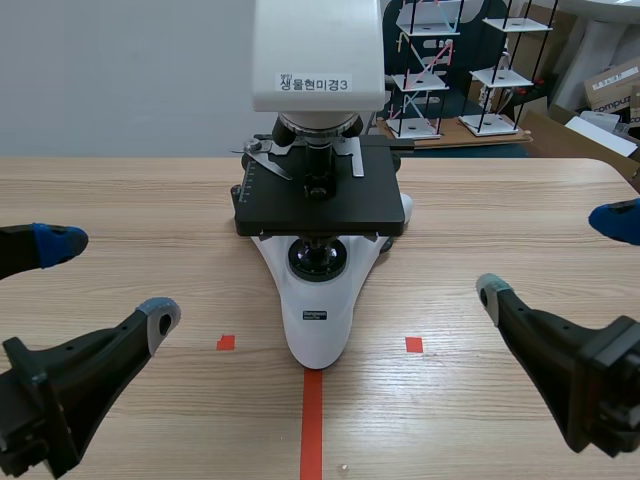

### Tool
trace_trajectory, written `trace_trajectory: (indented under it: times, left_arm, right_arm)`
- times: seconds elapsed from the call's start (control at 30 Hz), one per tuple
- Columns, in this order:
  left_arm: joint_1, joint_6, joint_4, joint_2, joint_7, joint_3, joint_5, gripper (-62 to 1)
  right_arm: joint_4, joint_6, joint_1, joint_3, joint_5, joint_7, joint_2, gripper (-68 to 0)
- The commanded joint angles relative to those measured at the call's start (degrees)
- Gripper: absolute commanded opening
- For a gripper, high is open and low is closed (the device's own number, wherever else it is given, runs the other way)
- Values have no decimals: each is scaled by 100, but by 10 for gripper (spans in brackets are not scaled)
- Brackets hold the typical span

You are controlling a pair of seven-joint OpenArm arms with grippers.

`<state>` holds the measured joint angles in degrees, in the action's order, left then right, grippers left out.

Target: Return to the home posture

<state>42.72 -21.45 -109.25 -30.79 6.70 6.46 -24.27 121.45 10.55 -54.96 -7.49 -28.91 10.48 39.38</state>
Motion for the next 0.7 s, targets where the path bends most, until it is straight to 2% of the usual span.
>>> trace_trajectory:
  times: [0.0,0.2,0.4,0.57,0.67]
  left_arm:
    - [26,-11,-105,28,81,31,-33,14]
    - [26,-11,-105,28,81,31,-33,14]
    - [26,-11,-105,28,81,31,-33,14]
    - [26,-11,-105,28,81,31,-33,14]
    - [26,-11,-105,28,81,31,-33,14]
  right_arm:
    - [13,4,48,-22,-20,87,-4,4]
    - [-13,2,48,-22,20,101,-2,4]
    - [-208,4,50,-22,37,487,-4,4]
    - [-256,9,50,-22,37,535,-4,4]
    - [-256,114,50,-22,37,535,-4,4]
